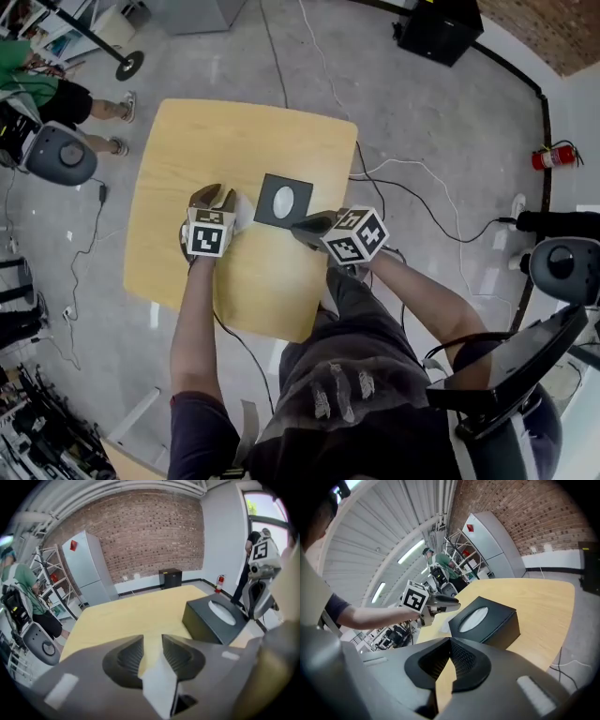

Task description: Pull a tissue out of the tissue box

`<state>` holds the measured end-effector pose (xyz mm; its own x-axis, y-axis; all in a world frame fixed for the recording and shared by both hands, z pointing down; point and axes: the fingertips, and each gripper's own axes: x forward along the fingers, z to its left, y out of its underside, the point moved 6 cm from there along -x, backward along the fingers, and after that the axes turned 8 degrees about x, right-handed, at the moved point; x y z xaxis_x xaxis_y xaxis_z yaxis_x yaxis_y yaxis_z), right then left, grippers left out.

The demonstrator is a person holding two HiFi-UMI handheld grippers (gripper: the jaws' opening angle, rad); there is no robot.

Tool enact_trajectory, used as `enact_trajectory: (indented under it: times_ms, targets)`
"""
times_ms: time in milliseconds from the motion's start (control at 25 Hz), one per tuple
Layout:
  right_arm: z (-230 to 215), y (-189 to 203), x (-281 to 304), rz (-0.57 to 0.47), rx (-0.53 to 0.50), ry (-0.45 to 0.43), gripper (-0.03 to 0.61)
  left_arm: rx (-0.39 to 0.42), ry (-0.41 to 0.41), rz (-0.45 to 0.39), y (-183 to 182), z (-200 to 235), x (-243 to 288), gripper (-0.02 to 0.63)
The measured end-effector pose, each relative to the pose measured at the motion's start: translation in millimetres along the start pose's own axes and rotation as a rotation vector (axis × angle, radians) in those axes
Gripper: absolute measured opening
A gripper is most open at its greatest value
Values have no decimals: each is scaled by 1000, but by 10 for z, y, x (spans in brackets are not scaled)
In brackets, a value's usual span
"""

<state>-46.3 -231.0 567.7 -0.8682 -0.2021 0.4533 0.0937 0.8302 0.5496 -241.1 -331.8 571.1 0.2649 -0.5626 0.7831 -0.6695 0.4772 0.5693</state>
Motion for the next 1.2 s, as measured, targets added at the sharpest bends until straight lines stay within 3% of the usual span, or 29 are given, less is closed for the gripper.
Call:
enact_trajectory:
  times_ms: [160,360,520,640,800,960,1120,1200]
  targets:
    - [95,-181,-248,-131,65,-81,-2,-77,-55,-123,-101,93,-442,124]
    - [382,-167,-383,-117,-16,-71,-2,-123,-96,-213,-101,-22,-909,103]
    - [667,-148,-465,-118,-56,-94,-2,-98,-134,-264,-97,-156,-1295,3]
    - [927,-111,-495,-121,-94,-117,-2,-97,-149,-271,17,-277,-1561,2]
    - [1306,-40,-640,-148,-128,-182,-2,-186,-137,-329,113,-542,-2012,2]
    - [1523,34,-872,-265,-76,-211,-2,-257,-91,-478,87,-741,-2359,2]
    - [1770,10,-930,-376,22,-252,-2,-244,-95,-652,172,-728,-2848,0]
    - [1964,-7,-925,-383,14,-255,-2,-237,-98,-705,212,-712,-3056,2]
